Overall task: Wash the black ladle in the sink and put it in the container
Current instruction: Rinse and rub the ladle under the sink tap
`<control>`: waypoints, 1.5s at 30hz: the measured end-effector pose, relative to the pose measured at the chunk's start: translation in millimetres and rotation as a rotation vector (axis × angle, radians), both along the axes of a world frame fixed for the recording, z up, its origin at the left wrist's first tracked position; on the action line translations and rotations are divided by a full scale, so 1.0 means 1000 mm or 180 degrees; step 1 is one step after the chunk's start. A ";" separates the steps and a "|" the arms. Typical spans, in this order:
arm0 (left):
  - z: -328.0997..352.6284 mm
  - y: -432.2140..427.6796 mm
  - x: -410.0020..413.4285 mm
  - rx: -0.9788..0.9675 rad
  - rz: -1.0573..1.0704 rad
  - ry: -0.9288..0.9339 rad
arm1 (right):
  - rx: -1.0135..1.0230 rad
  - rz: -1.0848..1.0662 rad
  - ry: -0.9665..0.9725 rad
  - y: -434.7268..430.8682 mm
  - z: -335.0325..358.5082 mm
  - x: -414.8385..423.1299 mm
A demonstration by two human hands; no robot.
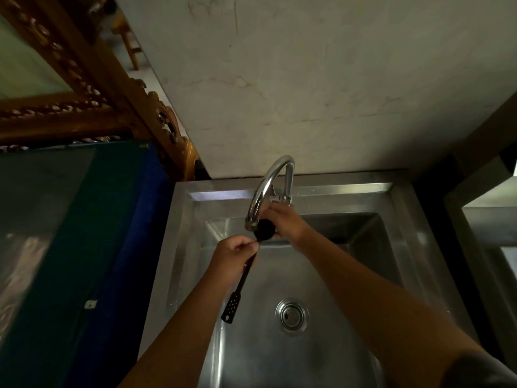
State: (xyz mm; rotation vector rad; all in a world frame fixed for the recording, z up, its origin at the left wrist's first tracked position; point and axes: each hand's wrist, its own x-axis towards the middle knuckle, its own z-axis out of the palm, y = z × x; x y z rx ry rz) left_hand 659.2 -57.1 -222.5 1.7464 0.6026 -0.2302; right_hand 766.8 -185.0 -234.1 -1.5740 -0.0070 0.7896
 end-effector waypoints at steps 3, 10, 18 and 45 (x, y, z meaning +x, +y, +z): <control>0.001 0.000 0.002 -0.0039 -0.0020 -0.0093 | -0.0088 0.0262 -0.0060 -0.005 0.006 -0.013; -0.003 0.003 0.008 -0.0387 -0.0077 -0.0146 | -0.0273 0.0246 -0.0290 -0.001 0.007 -0.022; -0.014 0.001 0.006 -0.0582 -0.0063 0.0039 | -0.0816 -0.0071 -0.0736 0.005 0.004 -0.027; -0.028 -0.014 0.013 0.0096 -0.0173 -0.0380 | -0.0774 -0.0110 -0.1482 0.017 0.012 -0.044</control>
